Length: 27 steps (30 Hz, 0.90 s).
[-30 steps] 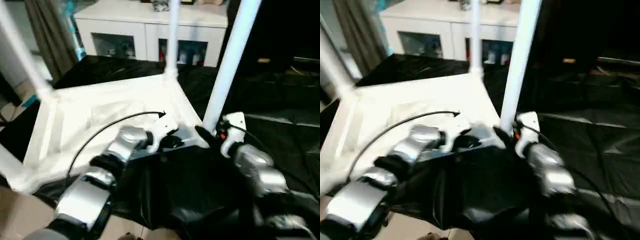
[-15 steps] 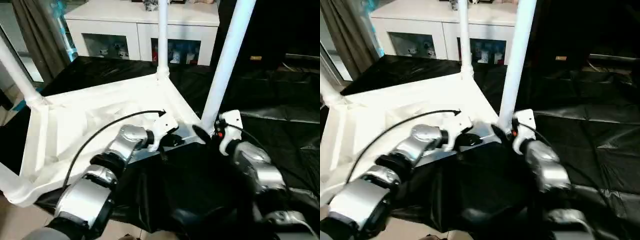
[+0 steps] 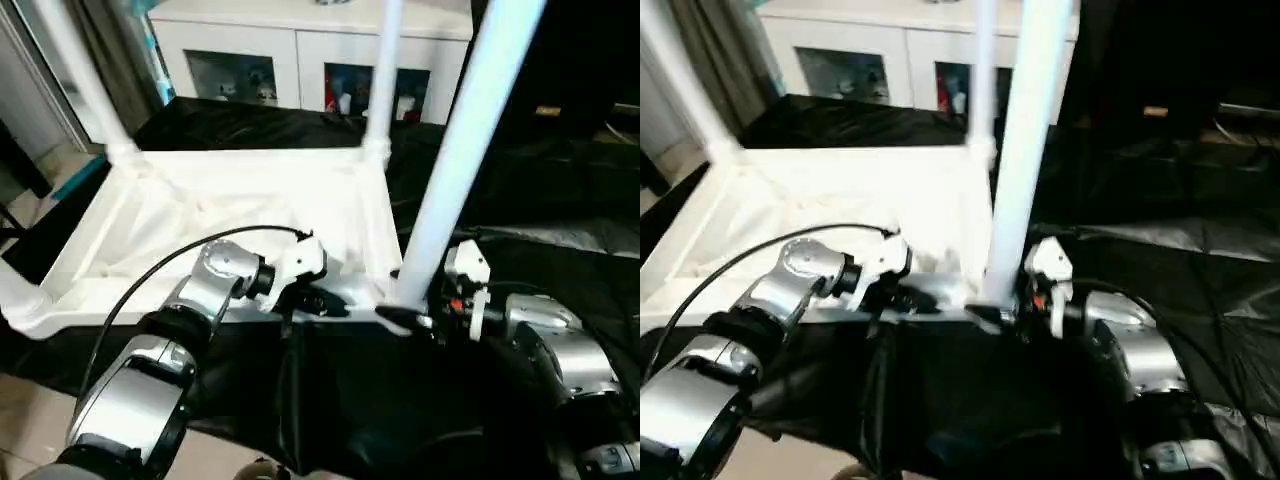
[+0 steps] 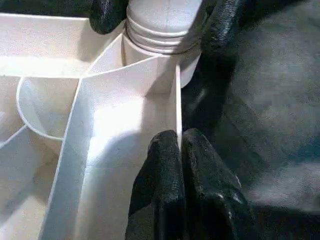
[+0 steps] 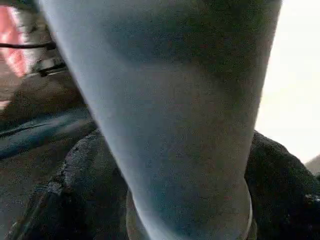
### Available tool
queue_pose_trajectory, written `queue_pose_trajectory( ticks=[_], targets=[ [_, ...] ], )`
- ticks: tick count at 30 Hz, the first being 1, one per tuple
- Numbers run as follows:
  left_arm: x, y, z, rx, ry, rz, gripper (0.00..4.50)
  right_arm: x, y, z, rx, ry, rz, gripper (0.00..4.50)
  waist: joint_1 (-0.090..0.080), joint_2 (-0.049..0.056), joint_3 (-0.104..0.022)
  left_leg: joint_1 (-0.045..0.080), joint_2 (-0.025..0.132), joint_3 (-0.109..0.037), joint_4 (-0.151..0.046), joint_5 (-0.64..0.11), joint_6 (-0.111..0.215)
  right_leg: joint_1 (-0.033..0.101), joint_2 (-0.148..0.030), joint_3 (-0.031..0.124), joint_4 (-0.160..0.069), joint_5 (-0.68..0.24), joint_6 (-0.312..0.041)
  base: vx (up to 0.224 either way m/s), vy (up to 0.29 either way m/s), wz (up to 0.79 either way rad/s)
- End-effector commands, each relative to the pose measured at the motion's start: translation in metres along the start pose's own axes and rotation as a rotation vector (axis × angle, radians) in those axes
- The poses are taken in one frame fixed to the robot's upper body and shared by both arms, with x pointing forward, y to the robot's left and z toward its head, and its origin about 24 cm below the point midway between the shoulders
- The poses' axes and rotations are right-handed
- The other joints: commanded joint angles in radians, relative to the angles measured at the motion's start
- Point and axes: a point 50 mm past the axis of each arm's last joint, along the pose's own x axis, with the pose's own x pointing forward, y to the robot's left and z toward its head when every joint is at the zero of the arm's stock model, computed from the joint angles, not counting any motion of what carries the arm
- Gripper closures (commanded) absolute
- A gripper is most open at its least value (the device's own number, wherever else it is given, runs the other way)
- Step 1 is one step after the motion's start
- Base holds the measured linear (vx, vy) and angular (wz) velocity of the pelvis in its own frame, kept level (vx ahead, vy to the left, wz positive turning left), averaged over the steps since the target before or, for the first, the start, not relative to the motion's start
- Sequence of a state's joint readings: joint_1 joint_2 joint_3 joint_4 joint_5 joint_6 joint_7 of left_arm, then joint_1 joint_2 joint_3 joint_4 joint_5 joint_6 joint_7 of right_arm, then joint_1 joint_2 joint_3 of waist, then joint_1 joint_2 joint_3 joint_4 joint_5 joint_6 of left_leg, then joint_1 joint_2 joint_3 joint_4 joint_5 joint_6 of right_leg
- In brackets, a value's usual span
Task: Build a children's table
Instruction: Rotate leg to tighten
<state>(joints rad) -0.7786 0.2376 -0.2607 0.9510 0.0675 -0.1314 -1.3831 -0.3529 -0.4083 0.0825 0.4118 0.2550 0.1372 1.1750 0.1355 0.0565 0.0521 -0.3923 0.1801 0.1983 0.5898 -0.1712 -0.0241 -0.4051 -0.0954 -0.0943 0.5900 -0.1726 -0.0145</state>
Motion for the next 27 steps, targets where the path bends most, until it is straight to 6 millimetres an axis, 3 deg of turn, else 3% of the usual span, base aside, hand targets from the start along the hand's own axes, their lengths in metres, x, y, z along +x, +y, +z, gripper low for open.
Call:
queue_pose_trajectory(
  ticks=[1,3,6,13,16,20,22,23,25,27],
  targets=[
    [0.0,-0.004,-0.001,0.005,0.017,-0.049,4.5,0.0,0.003,0.003,0.0,-0.008,0.041,0.89,-0.004,-0.018,-0.068,0.028,0.066,-0.025,-0.066,-0.225,0.088,0.049,-0.078,0.051,-0.068,-0.232,-0.234,0.0,0.0,0.0],
    [0.0,-0.004,0.0,0.008,0.015,-0.049,4.5,-0.001,0.003,0.003,-0.002,-0.002,0.057,1.06,-0.002,-0.019,-0.066,0.033,0.067,-0.025,-0.07,-0.262,0.058,0.045,-0.078,0.053,-0.074,-0.297,-0.216,0.0,0.0,0.0],
    [0.0,-0.004,0.001,0.008,0.014,-0.049,4.5,-0.001,0.004,0.003,-0.003,-0.001,0.064,1.38,0.0,-0.019,-0.066,0.032,0.066,-0.027,-0.071,-0.26,0.047,0.047,-0.08,0.054,-0.075,-0.311,-0.205,0.0,0.0,0.0],
    [0.001,-0.004,0.002,-0.005,0.004,-0.041,4.5,-0.001,0.008,0.002,0.038,-0.014,0.098,1.83,0.004,-0.022,-0.076,0.024,0.063,-0.025,-0.061,-0.165,0.087,0.052,-0.076,0.053,-0.057,-0.172,-0.229,0.0,0.0,0.0],
    [0.003,-0.002,0.001,-0.013,0.008,-0.013,4.5,0.0,0.009,-0.001,0.062,-0.027,0.09,1.92,0.005,-0.022,-0.075,0.024,0.062,-0.024,-0.06,-0.169,0.093,0.051,-0.076,0.051,-0.059,-0.183,-0.23,0.0,0.0,0.0],
    [0.013,0.011,0.004,-0.029,0.021,0.18,4.5,0.012,0.003,-0.014,0.112,-0.003,-0.101,1.93,0.002,-0.021,-0.065,0.033,0.062,-0.027,-0.068,-0.25,0.047,0.044,-0.078,0.051,-0.079,-0.323,-0.199,0.0,0.0,0.0],
    [0.017,0.016,0.008,-0.05,0.009,0.262,4.5,0.018,-0.002,-0.019,0.121,0.019,-0.206,1.93,-0.006,-0.022,-0.06,0.037,0.061,-0.033,-0.076,-0.306,0.012,0.046,-0.081,0.049,-0.09,-0.434,-0.163,0.0,0.0,0.0],
    [0.021,0.02,0.011,-0.065,0.002,0.32,4.5,0.023,-0.007,-0.022,0.134,0.027,-0.294,1.94,-0.015,-0.016,-0.057,0.037,0.058,-0.035,-0.078,-0.334,-0.006,0.043,-0.08,0.049,-0.094,-0.467,-0.149,0.0,0.0,0.0],
    [0.027,0.026,0.016,-0.083,-0.007,0.401,4.5,0.03,-0.011,-0.026,0.164,0.023,-0.404,1.94,-0.028,-0.022,-0.055,0.047,0.053,-0.039,-0.078,-0.382,-0.021,0.039,-0.081,0.043,-0.106,-0.529,-0.131,0.0,0.0,0.0],
    [0.036,0.03,0.023,-0.101,-0.02,0.487,4.5,0.042,-0.011,-0.027,0.2,0.0,-0.481,1.94,-0.038,-0.02,-0.053,0.048,0.051,-0.041,-0.078,-0.397,-0.016,0.038,-0.081,0.042,-0.113,-0.554,-0.121,0.0,0.0,0.0]
  ],
)
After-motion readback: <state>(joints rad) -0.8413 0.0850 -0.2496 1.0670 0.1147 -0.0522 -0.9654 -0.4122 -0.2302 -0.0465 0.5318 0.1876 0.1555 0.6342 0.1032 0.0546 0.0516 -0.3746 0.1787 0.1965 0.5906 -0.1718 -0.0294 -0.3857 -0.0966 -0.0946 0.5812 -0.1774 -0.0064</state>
